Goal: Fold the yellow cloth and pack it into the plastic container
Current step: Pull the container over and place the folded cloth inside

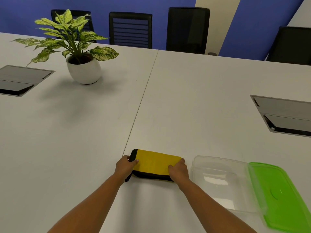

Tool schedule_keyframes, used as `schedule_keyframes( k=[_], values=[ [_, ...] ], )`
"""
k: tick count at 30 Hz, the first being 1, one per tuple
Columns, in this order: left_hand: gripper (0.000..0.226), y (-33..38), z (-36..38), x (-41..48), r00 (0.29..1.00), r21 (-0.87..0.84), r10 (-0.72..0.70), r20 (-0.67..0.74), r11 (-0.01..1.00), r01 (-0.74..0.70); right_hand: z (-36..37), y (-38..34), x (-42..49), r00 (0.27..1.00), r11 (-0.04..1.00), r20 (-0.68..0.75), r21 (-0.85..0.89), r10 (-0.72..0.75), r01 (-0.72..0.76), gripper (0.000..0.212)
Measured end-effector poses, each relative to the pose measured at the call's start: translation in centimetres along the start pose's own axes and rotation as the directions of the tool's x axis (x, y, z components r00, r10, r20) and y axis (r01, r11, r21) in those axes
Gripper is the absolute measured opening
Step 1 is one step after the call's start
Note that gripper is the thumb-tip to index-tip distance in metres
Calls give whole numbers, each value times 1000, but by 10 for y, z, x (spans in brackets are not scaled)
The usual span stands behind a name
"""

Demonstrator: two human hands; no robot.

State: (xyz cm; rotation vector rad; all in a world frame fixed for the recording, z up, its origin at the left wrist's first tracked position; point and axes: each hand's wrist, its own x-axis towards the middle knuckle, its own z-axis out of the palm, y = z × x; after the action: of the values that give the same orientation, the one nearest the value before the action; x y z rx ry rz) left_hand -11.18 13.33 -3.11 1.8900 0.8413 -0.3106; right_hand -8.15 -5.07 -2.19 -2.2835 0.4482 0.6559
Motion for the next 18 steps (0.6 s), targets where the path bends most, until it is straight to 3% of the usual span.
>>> schedule_keyframes(
  k=[10,13,18],
  values=[
    [43,-3,-4,9,992,-3,-77,99,997,77,-4,-3,9,992,993,66,32,108,-110,41],
    [35,-5,-7,7,995,-18,-81,65,996,83,-4,-5,5,992,989,79,102,99,-107,38],
    [48,-7,-12,-3,996,-123,-88,-27,989,84,-7,-7,-4,993,972,107,223,46,-69,31]
  ],
)
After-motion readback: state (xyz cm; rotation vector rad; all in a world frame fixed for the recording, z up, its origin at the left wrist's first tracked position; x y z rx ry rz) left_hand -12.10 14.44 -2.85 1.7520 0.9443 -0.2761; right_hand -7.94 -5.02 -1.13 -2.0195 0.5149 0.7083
